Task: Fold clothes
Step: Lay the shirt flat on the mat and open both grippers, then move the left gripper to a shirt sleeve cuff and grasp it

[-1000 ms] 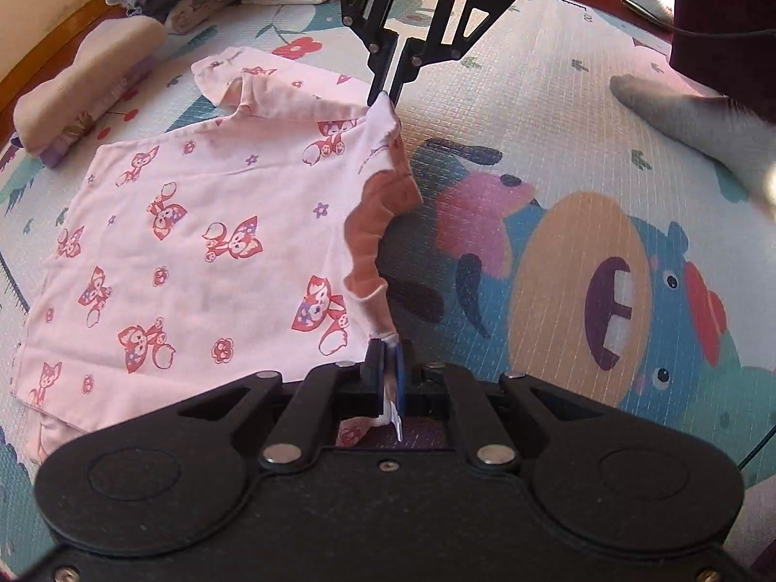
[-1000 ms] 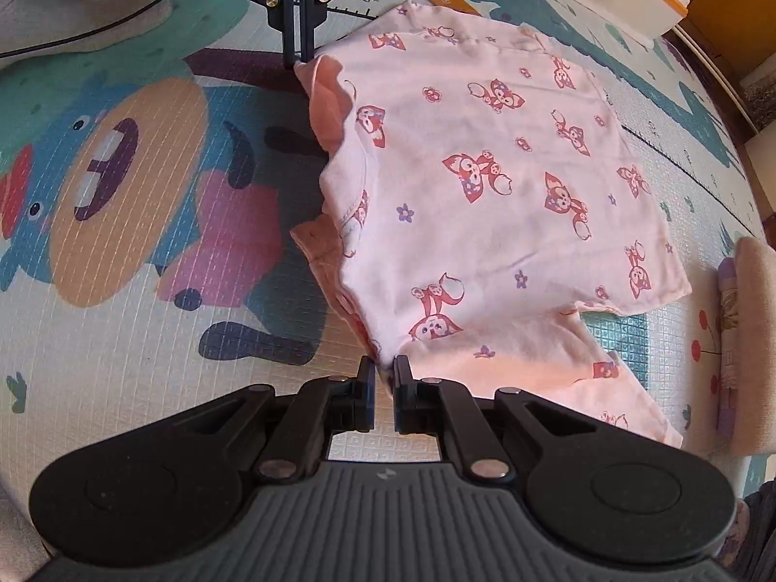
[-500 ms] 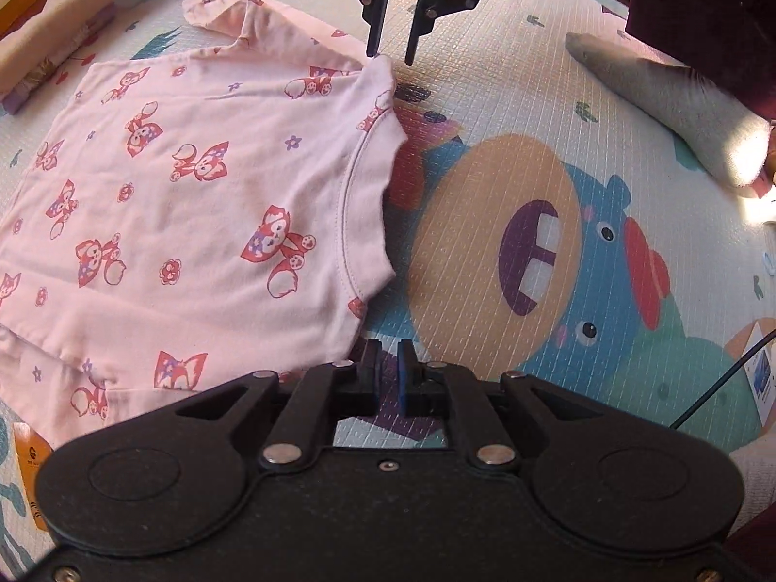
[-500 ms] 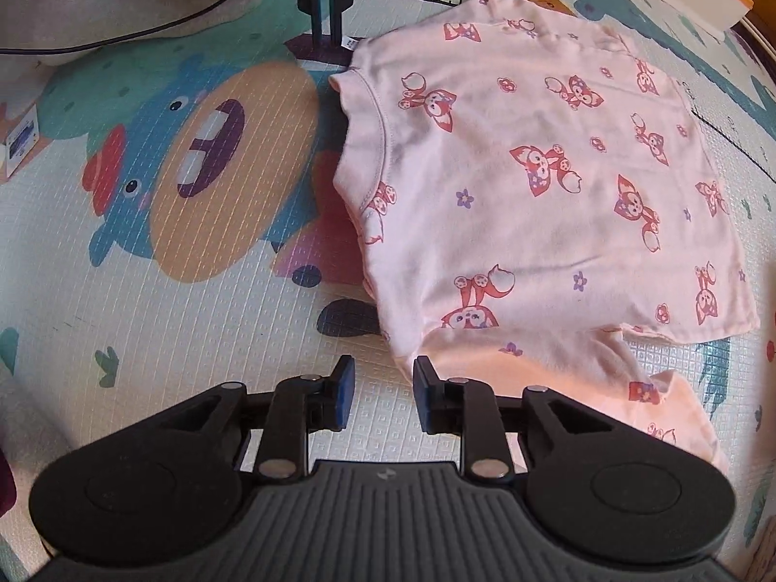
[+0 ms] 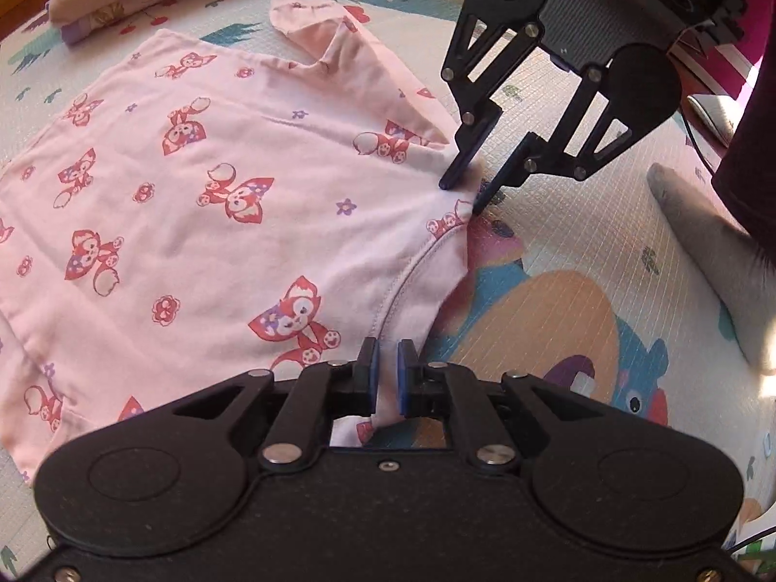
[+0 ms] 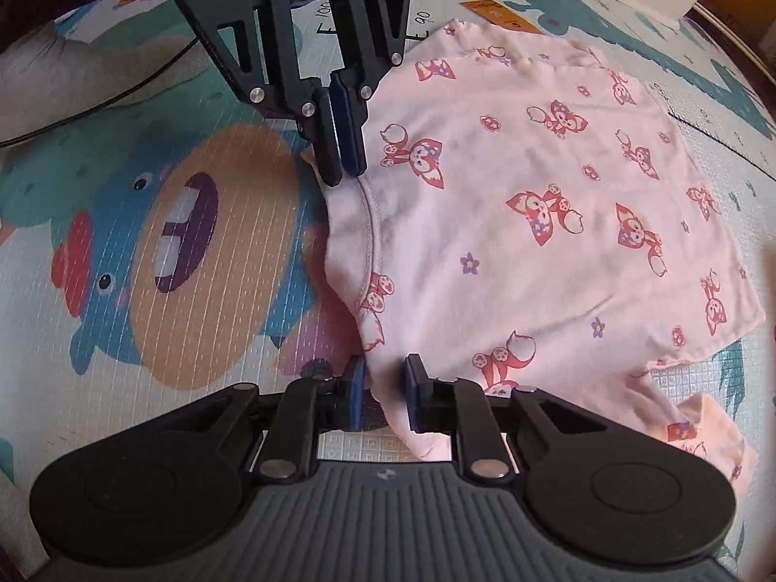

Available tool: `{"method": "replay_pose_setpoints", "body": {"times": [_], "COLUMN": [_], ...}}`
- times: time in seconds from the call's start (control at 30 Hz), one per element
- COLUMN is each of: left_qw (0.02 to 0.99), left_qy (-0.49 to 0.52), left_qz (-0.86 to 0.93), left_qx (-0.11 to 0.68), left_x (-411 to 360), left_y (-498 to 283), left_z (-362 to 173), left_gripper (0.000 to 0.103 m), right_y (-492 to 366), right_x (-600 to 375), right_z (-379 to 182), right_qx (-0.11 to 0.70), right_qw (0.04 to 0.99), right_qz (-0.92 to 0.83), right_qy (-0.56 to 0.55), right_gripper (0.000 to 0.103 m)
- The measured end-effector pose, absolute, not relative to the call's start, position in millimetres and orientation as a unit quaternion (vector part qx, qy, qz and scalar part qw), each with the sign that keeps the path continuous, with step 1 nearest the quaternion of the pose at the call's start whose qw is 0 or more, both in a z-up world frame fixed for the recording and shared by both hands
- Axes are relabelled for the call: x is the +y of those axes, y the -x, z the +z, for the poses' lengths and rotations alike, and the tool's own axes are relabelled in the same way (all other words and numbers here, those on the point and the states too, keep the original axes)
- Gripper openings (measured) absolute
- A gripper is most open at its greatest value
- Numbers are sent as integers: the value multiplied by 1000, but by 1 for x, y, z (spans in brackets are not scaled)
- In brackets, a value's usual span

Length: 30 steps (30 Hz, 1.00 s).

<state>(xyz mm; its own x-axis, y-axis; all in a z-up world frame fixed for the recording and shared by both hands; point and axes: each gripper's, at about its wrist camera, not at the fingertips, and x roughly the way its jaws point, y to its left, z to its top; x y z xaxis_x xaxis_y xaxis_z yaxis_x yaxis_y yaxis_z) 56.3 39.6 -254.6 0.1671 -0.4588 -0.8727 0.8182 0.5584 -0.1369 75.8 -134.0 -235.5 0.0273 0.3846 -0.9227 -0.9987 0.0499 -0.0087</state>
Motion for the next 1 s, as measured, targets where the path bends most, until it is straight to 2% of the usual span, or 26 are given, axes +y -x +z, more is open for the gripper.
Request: {"method": "replay_pose_setpoints", "body": {"times": [0.17, 0.27, 0.3, 0.37, 0.43, 0.57, 0.77, 1.0], "left_qw": [770, 763, 762, 761, 762, 788, 842, 863], "left_qy": [-120, -117, -118, -121, -101, -66, 39, 140], "left_qz": [-409, -398, -401, -409, -400, -359, -233, -96], "left_qx": [474, 495, 494, 490, 500, 496, 484, 476], "left_x": [53, 52, 52, 54, 62, 89, 158, 231], "left_y": [-64, -66, -65, -63, -66, -72, -105, -145], "left_z": [-251, -259, -259, -258, -253, -241, -224, -228], "left_gripper": [5, 5, 6, 21, 29, 29, 29, 29], "right_y": [-92, -85, -81, -72, -78, -91, -117, -144], "right_x": [-148, -146, -149, -153, -152, -149, -140, -126], "right_z": [-218, -248, -249, -250, -246, -237, -231, -236], "right_qx": [396, 426, 411, 381, 383, 389, 375, 373], "right_qw": [674, 664, 666, 668, 672, 680, 708, 727], "right_qz": [551, 529, 534, 545, 543, 539, 515, 494], "right_qy": [292, 313, 320, 333, 326, 309, 302, 297], "right_gripper": [18, 12, 12, 12, 12, 13, 13, 15]}}
